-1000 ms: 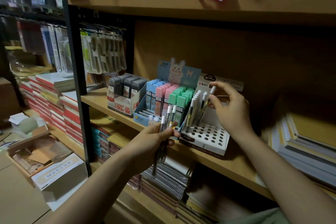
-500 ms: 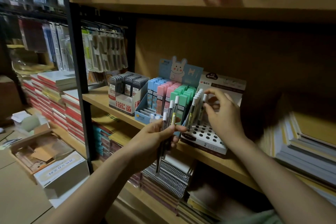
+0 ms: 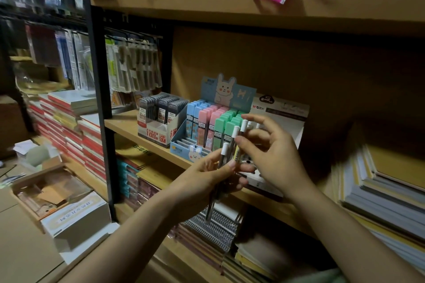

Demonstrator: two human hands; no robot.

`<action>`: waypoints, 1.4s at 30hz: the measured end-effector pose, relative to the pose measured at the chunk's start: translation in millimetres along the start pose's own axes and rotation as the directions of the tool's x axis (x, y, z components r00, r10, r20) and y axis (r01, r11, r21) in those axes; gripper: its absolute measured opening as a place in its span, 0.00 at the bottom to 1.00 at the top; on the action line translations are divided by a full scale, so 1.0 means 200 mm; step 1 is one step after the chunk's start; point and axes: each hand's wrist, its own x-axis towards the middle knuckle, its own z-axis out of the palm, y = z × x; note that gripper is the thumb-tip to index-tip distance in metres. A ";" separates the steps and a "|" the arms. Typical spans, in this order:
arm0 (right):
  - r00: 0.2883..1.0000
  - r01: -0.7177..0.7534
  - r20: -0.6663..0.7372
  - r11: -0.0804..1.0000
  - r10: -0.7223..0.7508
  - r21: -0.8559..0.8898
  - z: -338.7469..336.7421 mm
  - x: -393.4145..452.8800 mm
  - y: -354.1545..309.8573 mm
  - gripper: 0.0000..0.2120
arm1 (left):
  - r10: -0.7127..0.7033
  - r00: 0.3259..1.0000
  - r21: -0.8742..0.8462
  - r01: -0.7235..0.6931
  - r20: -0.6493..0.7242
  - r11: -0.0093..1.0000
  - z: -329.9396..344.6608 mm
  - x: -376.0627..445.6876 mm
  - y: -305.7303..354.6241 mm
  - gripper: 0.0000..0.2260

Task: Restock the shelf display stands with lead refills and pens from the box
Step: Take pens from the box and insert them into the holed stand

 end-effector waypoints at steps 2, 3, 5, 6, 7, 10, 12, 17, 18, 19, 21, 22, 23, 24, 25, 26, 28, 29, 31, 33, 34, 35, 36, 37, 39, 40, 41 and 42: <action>0.999 0.012 -0.053 0.999 -0.011 0.031 -0.03 0.02 -0.01 0.17 | 0.013 0.994 0.065 -0.006 -0.113 0.998 -0.02 0.01 -0.01 0.14; 0.996 0.022 -0.088 0.999 -0.019 0.029 -0.05 0.04 -0.01 0.16 | 0.016 0.984 0.058 -0.006 -0.179 0.998 -0.04 0.01 -0.01 0.13; 0.988 0.037 -0.151 0.999 -0.036 0.002 -0.11 0.06 -0.01 0.17 | -0.003 0.968 0.019 0.008 -0.251 1.000 -0.08 0.00 -0.01 0.12; 0.984 0.048 -0.171 0.998 -0.052 -0.032 -0.14 0.07 -0.01 0.18 | -0.015 0.962 0.026 0.023 -0.273 0.999 -0.10 0.00 -0.02 0.12; 0.980 0.061 -0.183 0.995 -0.074 -0.077 -0.17 0.07 0.00 0.18 | -0.031 0.955 0.039 0.045 -0.295 0.998 -0.12 -0.01 -0.03 0.12; 0.968 0.089 -0.214 0.979 -0.129 -0.184 -0.21 0.06 0.03 0.16 | -0.092 0.944 0.018 0.102 -0.317 0.995 -0.14 0.00 -0.04 0.12; 0.958 0.108 -0.237 0.967 -0.164 -0.231 -0.22 0.06 0.05 0.16 | -0.123 0.951 -0.051 0.113 -0.283 0.992 -0.14 0.01 -0.03 0.11; 0.928 0.174 -0.262 0.931 -0.264 -0.321 -0.23 0.07 0.07 0.17 | -0.103 0.975 -0.103 0.084 -0.195 0.991 -0.14 -0.01 -0.02 0.19; 0.926 0.179 -0.262 0.926 -0.273 -0.334 -0.22 0.07 0.08 0.17 | -0.087 0.979 -0.119 0.066 -0.185 0.991 -0.14 -0.01 -0.02 0.19; 0.924 0.182 -0.260 0.919 -0.282 -0.348 -0.22 0.07 0.08 0.17 | -0.072 0.980 -0.118 0.050 -0.186 0.992 -0.15 -0.01 -0.02 0.20; 0.921 0.191 -0.254 0.910 -0.296 -0.369 -0.21 0.07 0.10 0.18 | -0.036 0.979 -0.043 0.028 -0.201 0.999 -0.15 -0.01 -0.02 0.22; 0.921 0.195 -0.248 0.907 -0.300 -0.373 -0.20 0.08 0.10 0.18 | -0.024 0.978 -0.005 0.024 -0.207 1.000 -0.15 -0.02 -0.03 0.23; 0.921 0.200 -0.243 0.904 -0.305 -0.379 -0.20 0.08 0.11 0.18 | -0.020 0.977 0.018 0.024 -0.213 1.000 -0.15 -0.02 -0.03 0.23; 0.920 0.202 -0.240 0.899 -0.310 -0.388 -0.19 0.08 0.11 0.19 | -0.023 0.976 0.026 0.029 -0.216 0.999 -0.15 -0.02 -0.03 0.24; 0.920 0.202 -0.237 0.896 -0.311 -0.395 -0.19 0.09 0.12 0.19 | -0.029 0.975 0.023 0.035 -0.220 0.999 -0.15 -0.02 -0.03 0.23; 0.923 0.196 -0.235 0.897 -0.306 -0.396 -0.18 0.09 0.13 0.19 | -0.037 0.973 0.014 0.041 -0.226 0.999 -0.15 -0.02 -0.03 0.23; 0.930 0.183 -0.227 0.902 -0.287 -0.390 -0.17 0.10 0.15 0.19 | -0.046 0.971 0.003 0.048 -0.233 0.999 -0.14 -0.02 -0.03 0.22; 0.933 0.180 -0.222 0.903 -0.282 -0.390 -0.17 0.11 0.16 0.19 | -0.047 0.972 0.002 0.049 -0.231 0.999 -0.13 -0.01 -0.03 0.21; 0.936 0.174 -0.220 0.906 -0.274 -0.387 -0.16 0.12 0.17 0.18 | -0.047 0.970 0.000 0.048 -0.238 0.999 -0.12 -0.01 -0.02 0.21; 0.937 0.168 -0.226 0.910 -0.268 -0.379 -0.17 0.12 0.17 0.18 | -0.045 0.964 -0.008 0.045 -0.264 0.999 -0.10 -0.01 -0.02 0.22; 0.937 0.166 -0.227 0.912 -0.264 -0.376 -0.17 0.12 0.17 0.18 | -0.045 0.961 -0.006 0.045 -0.274 0.999 -0.10 -0.01 -0.02 0.22; 0.939 0.163 -0.224 0.913 -0.260 -0.375 -0.17 0.12 0.17 0.18 | -0.044 0.959 0.001 0.046 -0.280 0.999 -0.10 -0.01 -0.02 0.22; 0.942 0.159 -0.220 0.913 -0.255 -0.376 -0.17 0.12 0.17 0.18 | -0.042 0.959 0.005 0.045 -0.282 0.999 -0.09 -0.01 -0.01 0.22; 0.943 0.157 -0.217 0.912 -0.253 -0.379 -0.17 0.12 0.17 0.18 | -0.040 0.959 0.008 0.044 -0.280 0.999 -0.10 -0.02 -0.01 0.22; 0.942 0.160 -0.215 0.908 -0.257 -0.387 -0.16 0.12 0.18 0.18 | -0.041 0.962 0.013 0.046 -0.270 0.999 -0.10 -0.02 -0.01 0.22; 0.942 0.160 -0.214 0.905 -0.260 -0.394 -0.16 0.12 0.18 0.17 | -0.044 0.962 0.013 0.050 -0.269 0.999 -0.10 -0.02 -0.01 0.22; 0.941 0.157 -0.215 0.901 -0.260 -0.405 -0.15 0.12 0.18 0.17 | -0.050 0.961 0.009 0.054 -0.271 0.998 -0.10 -0.02 -0.01 0.21; 0.941 0.151 -0.215 0.894 -0.260 -0.421 -0.15 0.12 0.19 0.16 | -0.055 0.960 0.003 0.058 -0.274 0.998 -0.11 -0.02 -0.01 0.20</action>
